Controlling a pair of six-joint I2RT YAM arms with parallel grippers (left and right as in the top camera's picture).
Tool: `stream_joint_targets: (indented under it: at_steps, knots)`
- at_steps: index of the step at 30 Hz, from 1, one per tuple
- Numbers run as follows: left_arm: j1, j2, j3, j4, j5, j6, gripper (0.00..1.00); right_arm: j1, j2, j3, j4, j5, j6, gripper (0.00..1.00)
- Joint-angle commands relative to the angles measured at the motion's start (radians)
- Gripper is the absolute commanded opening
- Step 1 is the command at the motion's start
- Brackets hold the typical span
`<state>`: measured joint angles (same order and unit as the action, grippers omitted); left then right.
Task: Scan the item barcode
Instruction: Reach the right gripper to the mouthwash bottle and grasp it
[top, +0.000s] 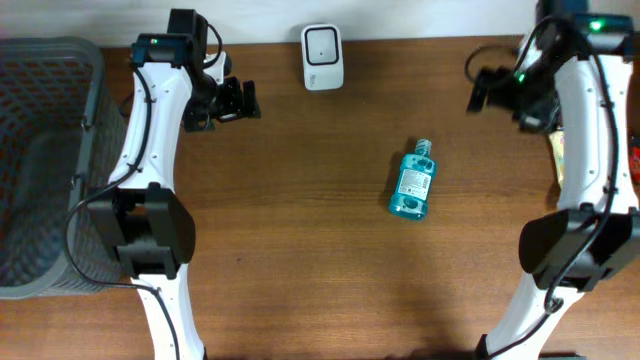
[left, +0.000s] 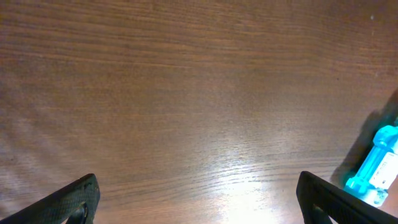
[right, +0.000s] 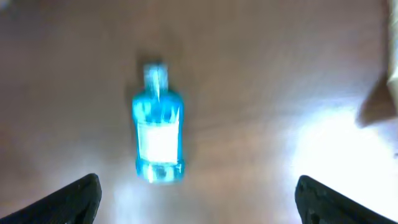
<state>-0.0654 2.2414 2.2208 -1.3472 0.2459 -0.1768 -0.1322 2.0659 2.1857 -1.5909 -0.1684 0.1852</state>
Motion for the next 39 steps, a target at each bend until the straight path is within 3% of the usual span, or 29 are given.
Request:
stream_joint_targets:
  at_steps: [1, 4, 6, 9, 11, 18, 25, 27, 32, 39]
  knots:
    - [-0.003, -0.003, 0.005, -0.001, -0.006, -0.002, 0.99, -0.002, 0.008, -0.209, 0.025, -0.235, -0.169, 0.99]
    - [-0.003, -0.003, 0.005, -0.010, -0.007, -0.002, 0.99, -0.031, 0.008, -0.424, 0.163, -0.407, -0.227, 0.99]
    - [-0.004, -0.003, 0.005, -0.009, -0.007, -0.002, 0.99, -0.076, 0.008, -0.580, 0.251, -0.628, -0.362, 0.98]
    - [-0.003, -0.003, 0.005, -0.008, -0.007, -0.002, 0.99, -0.106, 0.008, -0.731, 0.402, -0.692, -0.372, 0.82]
    - [-0.004, -0.003, 0.005, -0.008, -0.007, -0.002, 0.99, -0.113, 0.008, -0.817, 0.501, -0.742, -0.371, 0.82]
    - [-0.009, -0.002, 0.005, -0.008, -0.007, -0.002, 0.99, -0.109, 0.008, -1.022, 0.909, -0.787, -0.183, 0.73]
    - [-0.015, 0.001, 0.005, -0.004, -0.007, -0.002, 0.99, -0.097, 0.008, -1.075, 1.117, -0.786, -0.045, 0.46]
    - [-0.020, 0.002, 0.005, 0.003, -0.007, -0.002, 0.99, -0.068, 0.008, -1.078, 1.138, -0.783, -0.044, 0.30]
    - [-0.026, 0.002, 0.005, 0.003, -0.007, -0.002, 0.99, -0.053, -0.014, -1.019, 1.086, -0.639, 0.011, 0.25]
    - [-0.027, 0.003, 0.005, 0.012, -0.006, -0.002, 0.99, 0.104, -0.191, -0.700, 0.640, 0.066, 0.023, 0.21]
